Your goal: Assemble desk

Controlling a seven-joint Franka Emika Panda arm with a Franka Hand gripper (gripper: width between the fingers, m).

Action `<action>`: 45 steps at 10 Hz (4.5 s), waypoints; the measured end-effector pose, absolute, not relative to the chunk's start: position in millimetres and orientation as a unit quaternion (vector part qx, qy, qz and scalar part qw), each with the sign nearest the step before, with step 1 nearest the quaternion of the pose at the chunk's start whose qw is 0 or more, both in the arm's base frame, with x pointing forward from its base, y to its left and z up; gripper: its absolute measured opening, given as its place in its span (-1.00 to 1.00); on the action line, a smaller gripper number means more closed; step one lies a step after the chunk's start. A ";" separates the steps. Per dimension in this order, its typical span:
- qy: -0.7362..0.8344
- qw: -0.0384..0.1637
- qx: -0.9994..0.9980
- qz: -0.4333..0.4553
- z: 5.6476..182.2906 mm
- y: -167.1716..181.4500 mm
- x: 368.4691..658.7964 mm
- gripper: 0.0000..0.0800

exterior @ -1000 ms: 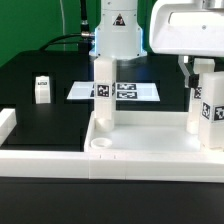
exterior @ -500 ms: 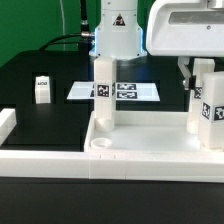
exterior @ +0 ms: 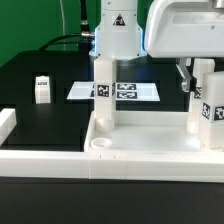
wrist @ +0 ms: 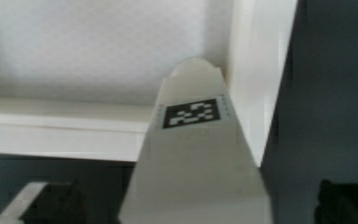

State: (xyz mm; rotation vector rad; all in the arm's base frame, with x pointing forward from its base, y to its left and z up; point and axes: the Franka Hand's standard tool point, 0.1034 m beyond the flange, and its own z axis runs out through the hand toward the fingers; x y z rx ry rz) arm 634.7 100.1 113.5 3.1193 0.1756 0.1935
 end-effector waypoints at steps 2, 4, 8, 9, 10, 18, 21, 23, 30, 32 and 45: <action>0.048 0.005 0.997 0.062 113.3 100.0 634.6 -0.07; 0.044 0.005 0.997 0.062 113.1 99.7 634.6 -0.27; -0.051 -0.001 0.997 0.061 112.8 99.7 634.4 -0.27; -0.091 -0.004 0.994 0.061 112.7 99.7 634.4 -0.27; -0.131 -0.007 0.989 0.061 112.6 99.3 634.3 -0.27; -0.495 -0.035 0.867 0.047 109.9 100.0 632.2 -0.27; -0.589 -0.041 0.806 0.042 109.8 101.8 631.9 -0.27; -0.613 -0.046 0.788 0.039 109.8 102.3 631.9 -0.19; -0.454 -0.040 0.889 0.049 112.2 105.5 633.9 0.62; -0.388 -0.036 0.919 0.051 112.2 105.1 633.9 0.62; 0.037 0.004 0.997 0.062 112.4 103.4 634.2 0.62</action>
Offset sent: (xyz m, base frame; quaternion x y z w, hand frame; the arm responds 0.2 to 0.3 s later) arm 0.0000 0.0000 0.0000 0.0000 0.0000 0.0000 1.0000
